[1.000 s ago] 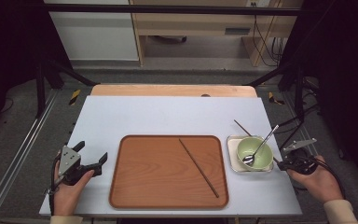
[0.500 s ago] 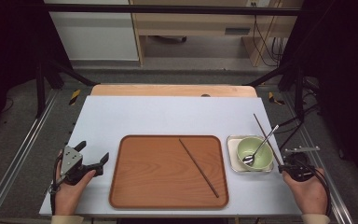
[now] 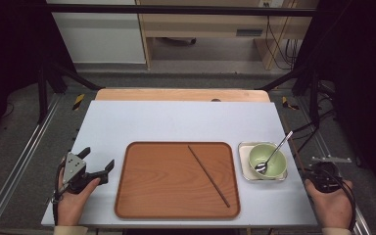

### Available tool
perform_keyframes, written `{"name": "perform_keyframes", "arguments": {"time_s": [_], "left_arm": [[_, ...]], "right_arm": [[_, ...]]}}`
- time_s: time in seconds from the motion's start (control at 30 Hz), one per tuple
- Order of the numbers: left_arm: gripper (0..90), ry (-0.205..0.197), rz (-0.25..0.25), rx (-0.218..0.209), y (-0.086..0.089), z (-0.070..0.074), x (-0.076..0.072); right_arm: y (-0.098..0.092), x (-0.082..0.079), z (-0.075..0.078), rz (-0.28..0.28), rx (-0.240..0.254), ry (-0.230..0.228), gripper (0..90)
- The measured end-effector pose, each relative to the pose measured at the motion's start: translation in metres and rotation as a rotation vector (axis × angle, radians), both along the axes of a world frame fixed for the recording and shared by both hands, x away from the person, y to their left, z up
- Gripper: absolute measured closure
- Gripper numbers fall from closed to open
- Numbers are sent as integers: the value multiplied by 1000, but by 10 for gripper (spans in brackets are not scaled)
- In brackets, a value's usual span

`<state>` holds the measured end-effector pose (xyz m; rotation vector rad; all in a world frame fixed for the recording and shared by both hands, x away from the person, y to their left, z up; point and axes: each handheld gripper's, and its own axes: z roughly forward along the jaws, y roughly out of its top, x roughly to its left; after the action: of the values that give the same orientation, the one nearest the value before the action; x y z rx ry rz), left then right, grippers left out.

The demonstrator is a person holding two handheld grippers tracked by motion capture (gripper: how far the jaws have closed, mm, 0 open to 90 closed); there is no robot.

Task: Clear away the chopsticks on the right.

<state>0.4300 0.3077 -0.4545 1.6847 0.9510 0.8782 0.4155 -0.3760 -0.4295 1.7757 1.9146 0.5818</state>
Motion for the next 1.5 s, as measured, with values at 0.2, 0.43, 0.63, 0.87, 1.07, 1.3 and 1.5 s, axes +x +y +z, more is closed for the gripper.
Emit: {"name": "perform_keyframes", "arguments": {"time_s": [0.2,0.43,0.63,0.87,1.07,1.3,1.5], "left_arm": [[53,8,-10,10,-3,-1,1],[53,6,-5,7,-1,-1,1],[53,5,-6,8,-2,-1,1],[53,3,-5,5,-1,-1,1],[53,2,-6,5,-1,0,1],[54,-1,-7,5,-2,0,0],[54,-4,-5,6,-1,1,0]], "right_arm": [[-6,-3,4,-30,35,-41,844],[-11,-7,10,-60,25,-90,844],[-11,-16,31,-66,19,-161,844],[4,-24,56,-7,23,-206,844],[31,-28,76,82,15,-218,845],[74,-32,93,223,2,-238,844],[117,-28,90,332,9,-206,844]]}}
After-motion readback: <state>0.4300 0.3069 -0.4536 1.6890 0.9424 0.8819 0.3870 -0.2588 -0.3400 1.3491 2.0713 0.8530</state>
